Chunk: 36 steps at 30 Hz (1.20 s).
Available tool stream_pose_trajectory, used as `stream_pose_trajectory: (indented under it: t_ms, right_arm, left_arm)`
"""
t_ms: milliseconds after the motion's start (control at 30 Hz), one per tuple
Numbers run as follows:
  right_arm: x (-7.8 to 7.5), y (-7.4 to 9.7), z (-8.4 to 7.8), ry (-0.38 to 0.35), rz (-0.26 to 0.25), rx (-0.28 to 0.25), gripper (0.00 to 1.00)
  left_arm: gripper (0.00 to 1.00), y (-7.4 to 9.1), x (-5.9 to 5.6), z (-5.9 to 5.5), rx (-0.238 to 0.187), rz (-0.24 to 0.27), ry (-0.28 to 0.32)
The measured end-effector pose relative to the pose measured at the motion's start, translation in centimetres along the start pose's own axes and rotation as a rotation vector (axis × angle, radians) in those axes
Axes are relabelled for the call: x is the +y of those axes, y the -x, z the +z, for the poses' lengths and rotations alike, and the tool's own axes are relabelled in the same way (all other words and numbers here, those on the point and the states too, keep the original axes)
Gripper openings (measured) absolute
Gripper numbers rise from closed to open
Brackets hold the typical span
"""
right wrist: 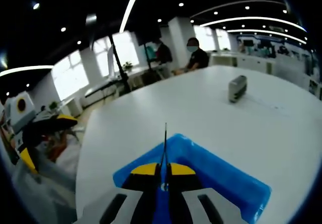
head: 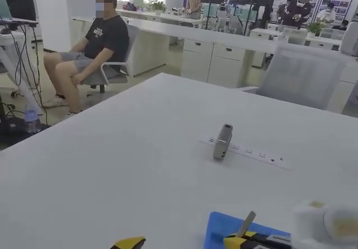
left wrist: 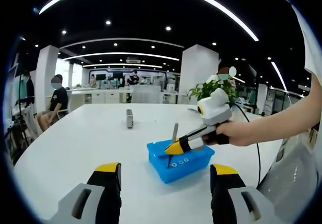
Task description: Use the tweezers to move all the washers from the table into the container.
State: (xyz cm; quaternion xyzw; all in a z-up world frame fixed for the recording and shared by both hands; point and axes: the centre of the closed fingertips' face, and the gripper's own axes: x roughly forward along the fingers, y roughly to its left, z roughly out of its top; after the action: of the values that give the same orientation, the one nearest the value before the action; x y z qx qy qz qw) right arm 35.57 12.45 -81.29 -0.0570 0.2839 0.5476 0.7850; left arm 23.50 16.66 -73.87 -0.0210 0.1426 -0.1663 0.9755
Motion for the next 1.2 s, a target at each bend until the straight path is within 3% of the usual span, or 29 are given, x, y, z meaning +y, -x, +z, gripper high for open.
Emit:
stream_pose_trajectory:
  t_ms: [667, 900, 1067, 1200]
  right_arm:
    - [0.9, -0.5, -0.1, 0.041, 0.016, 0.009, 0.04]
    - [0.9, -0.2, -0.1, 0.053, 0.019, -0.003, 0.05]
    - [1.1, 0.8, 1.2, 0.062, 0.020, -0.049, 0.05]
    - [2.0, 2.6, 2.9, 0.067, 0.013, -0.114, 0.05]
  left_arm:
    - [0.72, 0.1, 0.0, 0.1, -0.007, -0.001, 0.001]
    - [0.72, -0.1, -0.5, -0.2, 0.010, -0.024, -0.011]
    - [0.72, -0.1, -0.5, -0.1, 0.008, -0.026, -0.004]
    - [0.72, -0.1, -0.8, -0.2, 0.011, -0.043, -0.007]
